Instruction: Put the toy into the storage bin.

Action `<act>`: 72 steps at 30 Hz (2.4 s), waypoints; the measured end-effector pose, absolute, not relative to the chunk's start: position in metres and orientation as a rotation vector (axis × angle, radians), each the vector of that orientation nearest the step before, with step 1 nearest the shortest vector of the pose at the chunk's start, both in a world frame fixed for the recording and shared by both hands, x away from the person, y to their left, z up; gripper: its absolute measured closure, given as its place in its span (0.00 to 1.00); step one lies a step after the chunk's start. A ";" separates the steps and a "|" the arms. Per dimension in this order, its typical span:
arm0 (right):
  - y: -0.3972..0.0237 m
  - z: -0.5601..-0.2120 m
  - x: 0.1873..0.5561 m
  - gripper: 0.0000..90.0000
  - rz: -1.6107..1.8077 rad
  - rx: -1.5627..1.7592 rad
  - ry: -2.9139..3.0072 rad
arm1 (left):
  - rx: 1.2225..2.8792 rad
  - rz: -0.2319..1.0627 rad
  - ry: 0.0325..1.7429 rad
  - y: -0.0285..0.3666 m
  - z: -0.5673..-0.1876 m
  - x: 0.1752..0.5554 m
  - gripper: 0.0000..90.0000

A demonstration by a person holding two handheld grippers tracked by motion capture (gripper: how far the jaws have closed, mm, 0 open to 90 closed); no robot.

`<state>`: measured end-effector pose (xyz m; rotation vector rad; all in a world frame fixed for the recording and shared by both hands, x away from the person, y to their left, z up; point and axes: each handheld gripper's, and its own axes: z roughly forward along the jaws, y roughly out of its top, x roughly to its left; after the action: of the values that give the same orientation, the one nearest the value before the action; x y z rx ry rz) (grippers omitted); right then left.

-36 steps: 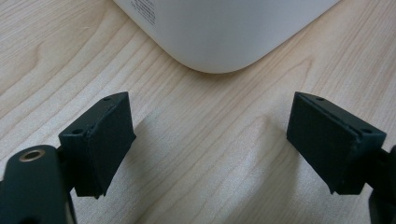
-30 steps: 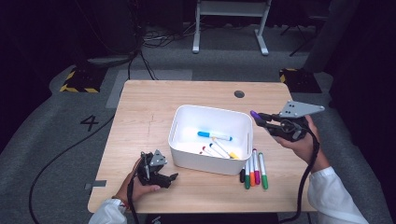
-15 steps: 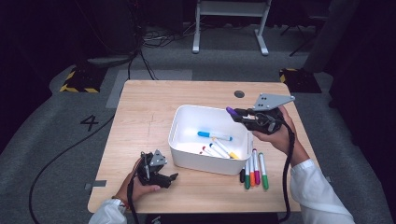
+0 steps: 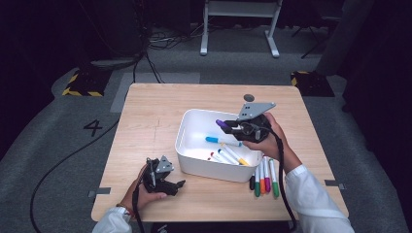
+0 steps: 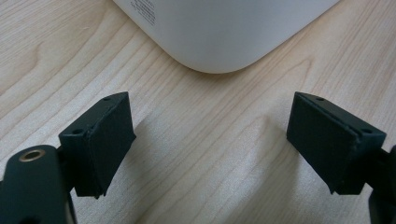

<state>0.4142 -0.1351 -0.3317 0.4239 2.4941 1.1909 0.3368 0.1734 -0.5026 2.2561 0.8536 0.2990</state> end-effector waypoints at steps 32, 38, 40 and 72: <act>-0.095 -0.364 0.383 0.83 0.863 0.190 2.841 | 2.256 0.292 0.853 0.173 -0.503 0.337 0.17; -0.098 -0.362 0.385 0.73 0.898 0.245 2.797 | 2.256 0.292 0.853 0.173 -0.503 0.337 0.17; -0.101 -0.363 0.385 0.68 0.928 0.267 2.781 | 2.257 0.293 0.853 0.173 -0.503 0.337 0.17; -0.265 -0.377 0.335 0.32 1.064 0.737 2.338 | 2.256 0.293 0.855 0.173 -0.503 0.337 0.17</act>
<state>0.3352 -0.2652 -0.3768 0.7371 2.3383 1.0640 0.3365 0.1732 -0.5026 2.2555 0.8549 0.2927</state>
